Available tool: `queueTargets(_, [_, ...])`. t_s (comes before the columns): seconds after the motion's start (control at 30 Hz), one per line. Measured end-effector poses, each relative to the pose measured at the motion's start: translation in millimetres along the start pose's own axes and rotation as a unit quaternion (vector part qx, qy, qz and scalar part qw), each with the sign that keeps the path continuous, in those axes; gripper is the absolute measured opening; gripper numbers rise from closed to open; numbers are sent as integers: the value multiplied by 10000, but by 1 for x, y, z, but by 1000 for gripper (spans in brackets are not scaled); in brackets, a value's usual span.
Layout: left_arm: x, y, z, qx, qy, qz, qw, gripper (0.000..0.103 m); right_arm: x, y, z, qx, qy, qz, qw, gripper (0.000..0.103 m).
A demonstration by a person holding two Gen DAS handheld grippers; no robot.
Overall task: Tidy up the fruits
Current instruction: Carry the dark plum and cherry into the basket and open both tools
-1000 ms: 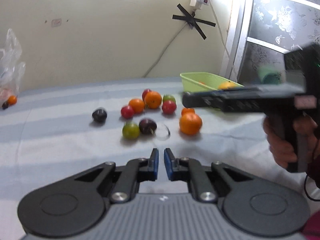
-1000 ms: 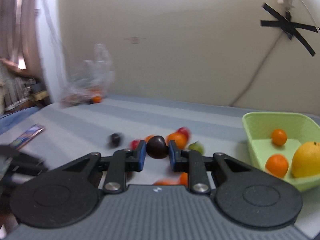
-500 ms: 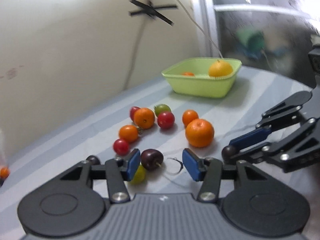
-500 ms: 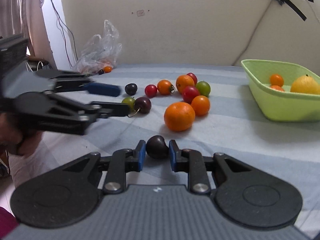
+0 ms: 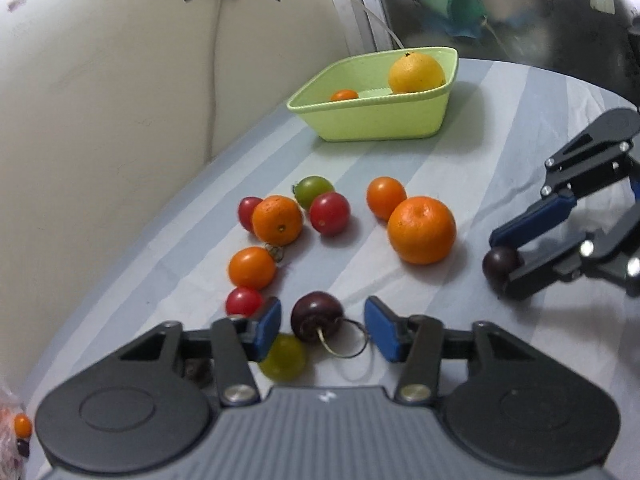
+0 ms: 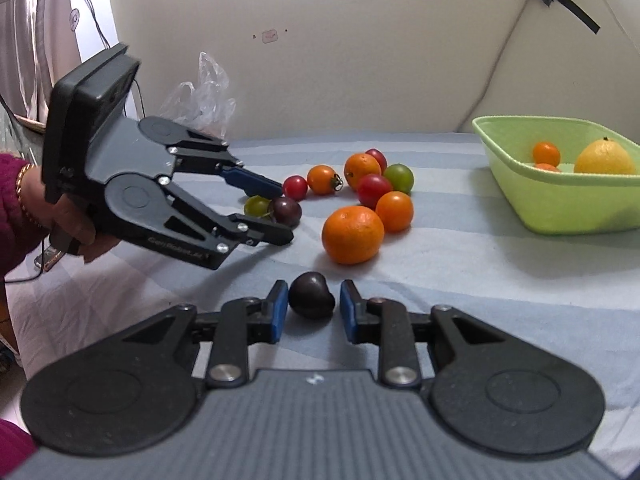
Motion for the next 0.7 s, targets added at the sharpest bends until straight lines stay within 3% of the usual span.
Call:
queueTargets(0.1, [7, 3, -1, 48, 182, 48, 9998, 34, 1, 0, 0, -11, 13, -9, 10000, 31])
queueTargets(0.23, [13, 3, -1, -364, -195, -14, 9991, 32, 1, -3, -1, -54, 64, -91, 9999, 31])
queueTargets(0.37, [9, 8, -5, -26, -118, 45, 9999, 38, 1, -4, -1, -34, 21, -80, 10000, 32])
queueTargets(0.6, [12, 5, -9, -20, -383, 19, 9993, 31, -2, 2, 9, 75, -356, 135, 9992, 40])
queueTargets(0.67, [13, -2, -17, -117, -454, -47, 9989, 31, -3, 2, 11, 20, -448, 132, 9989, 39])
queueTargets(0.7, [13, -6, -20, -100, -460, -71, 9989, 31, -4, 1, 11, -3, -495, 130, 9987, 29])
Point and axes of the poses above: each gripper's, at about its wrist camera, not at the fingertips, and y roughly the way its jaws point, z to its left, x to its top, the point moved 9 cm from there along y, roughly the way its jaws point, and after that the axes turned 1 degree about z, right-handed, at the moved point
